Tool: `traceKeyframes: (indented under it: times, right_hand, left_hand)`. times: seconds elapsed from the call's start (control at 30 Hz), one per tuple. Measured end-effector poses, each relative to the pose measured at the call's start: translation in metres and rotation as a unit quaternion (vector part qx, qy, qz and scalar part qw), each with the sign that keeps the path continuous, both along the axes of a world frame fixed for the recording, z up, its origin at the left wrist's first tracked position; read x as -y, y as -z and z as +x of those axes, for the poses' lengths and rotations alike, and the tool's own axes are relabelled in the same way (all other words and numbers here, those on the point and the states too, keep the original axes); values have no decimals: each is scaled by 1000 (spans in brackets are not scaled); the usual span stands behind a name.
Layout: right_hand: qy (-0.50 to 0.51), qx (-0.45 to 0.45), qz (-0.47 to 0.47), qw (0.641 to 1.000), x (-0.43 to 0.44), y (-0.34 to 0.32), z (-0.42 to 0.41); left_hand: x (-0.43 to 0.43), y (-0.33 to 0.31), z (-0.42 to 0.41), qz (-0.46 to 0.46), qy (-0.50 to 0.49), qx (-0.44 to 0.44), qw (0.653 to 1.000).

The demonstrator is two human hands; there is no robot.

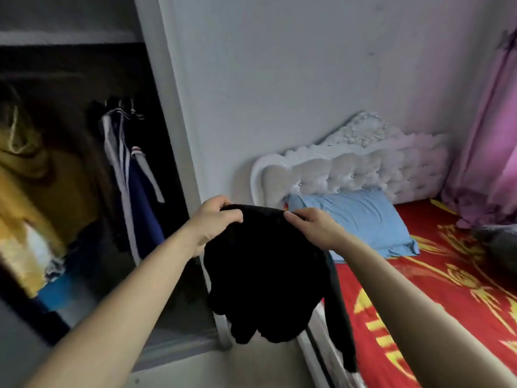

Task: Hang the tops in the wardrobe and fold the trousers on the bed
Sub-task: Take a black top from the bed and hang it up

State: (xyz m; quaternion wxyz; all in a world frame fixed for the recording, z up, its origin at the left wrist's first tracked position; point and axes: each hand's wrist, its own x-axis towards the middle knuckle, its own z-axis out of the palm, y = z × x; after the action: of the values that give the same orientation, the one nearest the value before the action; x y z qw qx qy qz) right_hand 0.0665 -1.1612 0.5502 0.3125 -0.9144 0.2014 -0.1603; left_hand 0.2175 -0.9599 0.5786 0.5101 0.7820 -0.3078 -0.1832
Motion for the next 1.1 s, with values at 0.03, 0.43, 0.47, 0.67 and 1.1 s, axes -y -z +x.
traceKeyframes:
  times: [0.03,0.43,0.47,0.67,1.1]
  right_hand:
    - [-15,10,18,1000,-23,0,25]
    - [-49,4,-74,996,-231,-9,234]
    - [-63,1,-98,993,-236,-8,249]
    - [-171,28,-210,962,-269,9,333]
    - [-195,97,282,934,-317,-26,589]
  left_hand:
    - [-23,-2,16,-12,-16,2,1000]
    - [-233,6,182,4,-212,121,970]
    - [-243,9,190,12,-221,131,967]
    - [-289,31,246,89,-227,168,955]
    - [-369,8,489,294,-268,263,879]
